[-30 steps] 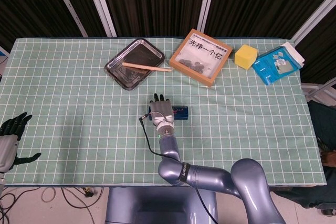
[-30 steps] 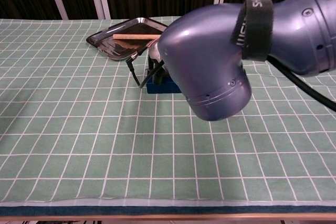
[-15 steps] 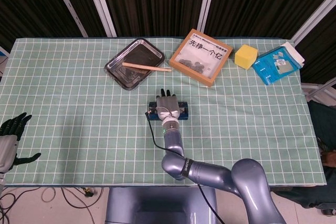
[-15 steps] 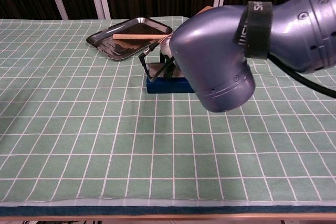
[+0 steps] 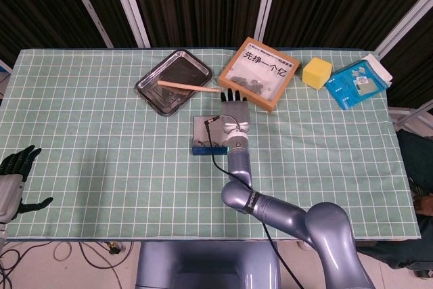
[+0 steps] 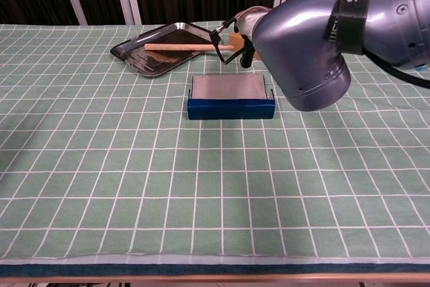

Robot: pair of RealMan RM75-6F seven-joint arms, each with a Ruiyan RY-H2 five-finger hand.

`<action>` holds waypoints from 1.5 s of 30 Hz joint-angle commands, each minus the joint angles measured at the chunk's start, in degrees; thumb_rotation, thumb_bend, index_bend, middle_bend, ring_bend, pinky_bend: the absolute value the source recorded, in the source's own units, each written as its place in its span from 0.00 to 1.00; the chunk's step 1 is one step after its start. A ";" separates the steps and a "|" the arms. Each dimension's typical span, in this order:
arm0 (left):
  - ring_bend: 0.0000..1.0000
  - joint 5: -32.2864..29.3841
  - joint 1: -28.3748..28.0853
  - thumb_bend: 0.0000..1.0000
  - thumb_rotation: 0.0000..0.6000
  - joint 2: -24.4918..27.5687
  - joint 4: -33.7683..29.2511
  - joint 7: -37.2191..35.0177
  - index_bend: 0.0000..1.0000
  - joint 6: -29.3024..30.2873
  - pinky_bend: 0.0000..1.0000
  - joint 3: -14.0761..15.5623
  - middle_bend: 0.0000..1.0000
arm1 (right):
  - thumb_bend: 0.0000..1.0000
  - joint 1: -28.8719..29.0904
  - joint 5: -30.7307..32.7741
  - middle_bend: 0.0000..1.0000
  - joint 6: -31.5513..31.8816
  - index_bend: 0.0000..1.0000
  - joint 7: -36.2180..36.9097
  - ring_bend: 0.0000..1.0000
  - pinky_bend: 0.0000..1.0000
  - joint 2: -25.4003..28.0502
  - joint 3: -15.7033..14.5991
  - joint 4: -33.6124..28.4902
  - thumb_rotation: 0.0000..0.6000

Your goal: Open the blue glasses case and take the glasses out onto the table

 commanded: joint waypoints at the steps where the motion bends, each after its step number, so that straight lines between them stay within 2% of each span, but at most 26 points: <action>1: 0.00 0.04 0.03 0.03 1.00 -0.07 0.04 0.11 0.00 0.13 0.00 -0.01 0.00 | 0.52 -2.88 -2.71 0.00 2.14 0.09 1.67 0.00 0.22 4.09 -0.47 -9.22 1.00; 4: 0.00 0.05 0.09 0.04 1.00 -0.13 0.09 0.28 0.00 0.29 0.00 -0.02 0.00 | 0.52 -4.92 -3.58 0.05 4.26 0.09 1.51 0.01 0.22 7.70 -1.14 -18.57 1.00; 7: 0.00 0.25 0.15 0.04 1.00 -0.19 0.13 0.54 0.00 0.52 0.00 0.02 0.00 | 0.51 -6.48 -4.67 0.15 6.33 0.09 1.17 0.11 0.25 10.82 -2.25 -26.86 1.00; 9: 0.00 0.48 0.20 0.04 1.00 -0.25 0.19 0.69 0.00 0.69 0.00 0.09 0.00 | 0.51 -7.23 -5.52 0.29 7.60 0.09 1.14 0.27 0.38 12.44 -2.98 -31.34 1.00; 13: 0.00 0.91 0.30 0.04 1.00 -0.36 0.35 0.74 0.00 1.04 0.00 0.18 0.00 | 0.52 -7.98 -6.65 0.66 9.02 0.09 1.75 0.69 0.77 14.19 -3.94 -36.74 1.00; 16: 0.00 1.15 0.36 0.04 1.00 -0.34 0.41 0.66 0.00 1.22 0.00 0.25 0.00 | 0.55 -8.01 -5.47 0.85 9.49 0.11 1.58 0.88 0.93 14.50 -4.73 -38.43 1.00; 19: 0.00 1.27 0.39 0.04 1.00 -0.29 0.46 0.52 0.00 1.29 0.00 0.27 0.00 | 0.60 -7.55 -3.25 0.93 10.07 0.13 0.73 0.97 1.00 14.13 -5.24 -38.70 1.00; 27: 0.00 1.19 0.32 0.04 1.00 -0.17 0.63 0.00 0.00 1.08 0.00 0.21 0.00 | 0.62 -6.69 0.47 0.96 9.70 0.19 1.08 0.99 1.00 11.21 -6.67 -37.15 1.00; 36: 0.00 1.01 0.24 0.04 1.00 -0.17 0.70 -0.13 0.00 0.96 0.00 0.08 0.00 | 0.62 -5.84 1.68 0.96 8.63 0.19 2.09 0.99 1.00 7.43 -7.73 -33.08 1.00; 45: 0.00 0.99 0.14 0.04 1.00 -0.21 0.82 -0.12 0.00 0.81 0.00 0.06 0.00 | 0.62 -6.33 2.61 0.96 7.84 0.20 2.37 0.99 1.00 6.45 -8.75 -31.25 1.00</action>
